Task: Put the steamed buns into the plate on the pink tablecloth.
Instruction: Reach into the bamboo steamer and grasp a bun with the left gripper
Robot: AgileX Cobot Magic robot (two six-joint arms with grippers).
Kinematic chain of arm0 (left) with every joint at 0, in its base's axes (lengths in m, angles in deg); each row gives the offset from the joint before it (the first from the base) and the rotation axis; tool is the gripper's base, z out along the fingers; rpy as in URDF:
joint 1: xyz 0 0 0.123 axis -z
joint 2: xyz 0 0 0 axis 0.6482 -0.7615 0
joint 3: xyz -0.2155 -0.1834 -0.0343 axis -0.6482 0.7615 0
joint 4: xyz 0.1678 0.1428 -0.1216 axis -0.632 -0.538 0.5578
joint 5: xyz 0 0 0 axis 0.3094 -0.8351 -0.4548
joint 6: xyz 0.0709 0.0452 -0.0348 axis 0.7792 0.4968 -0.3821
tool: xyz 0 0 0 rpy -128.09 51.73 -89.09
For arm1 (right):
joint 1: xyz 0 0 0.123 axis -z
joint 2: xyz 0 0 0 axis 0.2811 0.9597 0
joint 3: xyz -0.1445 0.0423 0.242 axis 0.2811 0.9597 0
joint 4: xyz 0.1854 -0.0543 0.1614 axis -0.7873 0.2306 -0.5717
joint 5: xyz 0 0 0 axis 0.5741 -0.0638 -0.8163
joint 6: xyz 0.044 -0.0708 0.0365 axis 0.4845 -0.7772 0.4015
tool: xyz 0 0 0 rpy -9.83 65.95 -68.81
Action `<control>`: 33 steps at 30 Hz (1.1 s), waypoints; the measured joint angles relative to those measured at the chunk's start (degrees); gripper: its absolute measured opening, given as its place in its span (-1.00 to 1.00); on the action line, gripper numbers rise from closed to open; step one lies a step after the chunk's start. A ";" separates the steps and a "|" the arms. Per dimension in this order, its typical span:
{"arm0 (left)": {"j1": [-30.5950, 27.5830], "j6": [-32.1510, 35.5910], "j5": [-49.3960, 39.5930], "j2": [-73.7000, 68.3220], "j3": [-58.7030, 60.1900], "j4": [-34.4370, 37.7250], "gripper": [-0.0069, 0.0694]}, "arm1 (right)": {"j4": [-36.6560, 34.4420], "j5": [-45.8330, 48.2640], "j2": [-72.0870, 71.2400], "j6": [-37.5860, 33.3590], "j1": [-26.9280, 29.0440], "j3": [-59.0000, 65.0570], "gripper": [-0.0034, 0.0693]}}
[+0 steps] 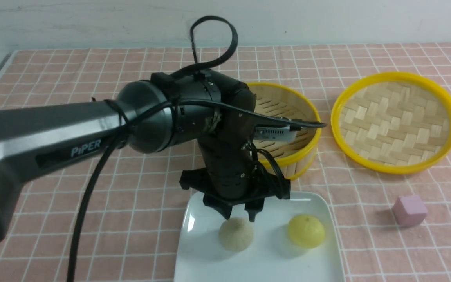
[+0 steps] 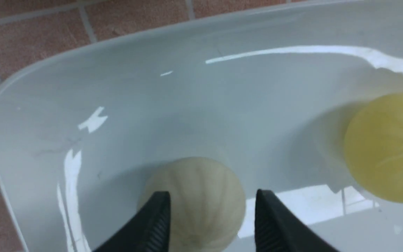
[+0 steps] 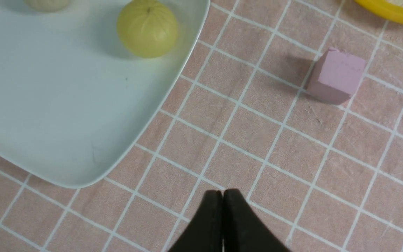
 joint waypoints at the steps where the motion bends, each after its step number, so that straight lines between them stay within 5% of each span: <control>1: 0.00 -0.47 -0.86 0.00 -0.70 -0.30 0.22 | 0.56 0.00 0.00 0.00 0.00 0.00 -0.83; 4: -0.13 -1.30 -2.43 -0.10 -5.61 -3.56 0.24 | 1.55 0.00 0.00 0.00 0.00 0.00 -0.81; 6: -1.34 -1.54 -3.01 -0.69 -10.88 -5.17 0.05 | 2.01 -0.06 0.00 0.00 0.00 0.00 -0.81; 10: -7.69 0.40 -3.05 -5.43 -23.40 -3.92 -0.66 | 2.39 -0.11 0.00 0.00 0.00 0.00 -0.79; 13: -11.24 4.33 -2.93 -9.95 -30.06 -1.41 -0.77 | 2.39 -0.22 0.00 0.00 0.00 0.00 -0.77; 17: -12.28 8.81 -3.29 -15.50 -36.87 0.49 -0.64 | 2.39 -0.26 0.00 0.00 0.00 0.00 -0.76; 23: -11.95 8.85 3.80 -22.16 -40.16 -2.63 0.01 | 2.39 -0.32 0.00 0.00 0.00 0.00 -0.74; 27: -12.00 8.10 9.28 -25.79 -40.16 -7.27 0.25 | 2.39 -0.32 0.00 0.00 0.00 0.00 -0.71; 29: -12.00 7.33 10.74 -26.50 -40.16 -8.18 0.18 | 2.39 -0.32 0.00 0.00 0.00 0.00 -0.70; 33: -12.00 5.00 9.23 -27.65 -40.49 -8.39 -0.63 | 2.53 -0.32 0.00 0.00 0.00 0.00 -0.68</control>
